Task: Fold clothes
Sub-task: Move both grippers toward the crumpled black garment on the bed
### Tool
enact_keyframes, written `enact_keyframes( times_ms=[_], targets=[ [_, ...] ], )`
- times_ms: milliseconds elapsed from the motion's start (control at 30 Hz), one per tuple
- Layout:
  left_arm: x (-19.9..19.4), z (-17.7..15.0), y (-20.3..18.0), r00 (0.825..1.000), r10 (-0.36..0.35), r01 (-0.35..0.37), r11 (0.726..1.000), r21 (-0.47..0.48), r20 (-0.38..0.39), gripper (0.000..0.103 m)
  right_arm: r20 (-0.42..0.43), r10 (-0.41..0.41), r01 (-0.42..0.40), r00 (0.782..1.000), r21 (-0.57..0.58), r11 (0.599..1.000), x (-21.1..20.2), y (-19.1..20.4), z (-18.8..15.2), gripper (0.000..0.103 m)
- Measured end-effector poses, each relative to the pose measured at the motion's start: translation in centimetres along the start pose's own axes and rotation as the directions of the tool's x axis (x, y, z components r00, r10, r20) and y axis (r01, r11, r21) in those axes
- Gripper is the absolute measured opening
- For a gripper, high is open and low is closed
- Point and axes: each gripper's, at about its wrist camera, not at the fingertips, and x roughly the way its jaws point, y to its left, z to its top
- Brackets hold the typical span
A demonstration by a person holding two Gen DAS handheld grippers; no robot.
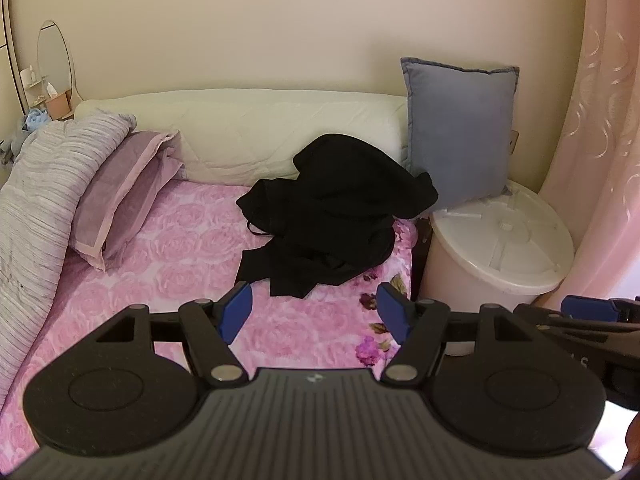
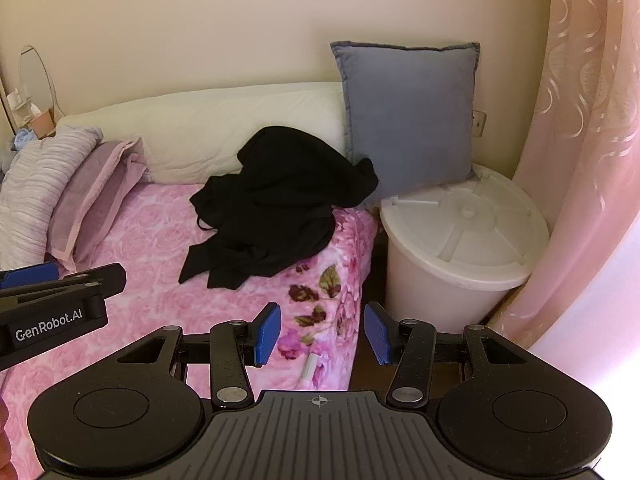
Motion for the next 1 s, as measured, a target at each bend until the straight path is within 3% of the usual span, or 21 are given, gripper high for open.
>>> enact_keyframes(
  times_ms=[1000],
  targets=[
    [1.3,-0.8,3.7,0.997,-0.036,0.032,0.998,-0.053,-0.065,0.065,-0.031,-0.026,0.026,0.999,0.001,1.000,1.1,1.9,0.3,0.050]
  ],
)
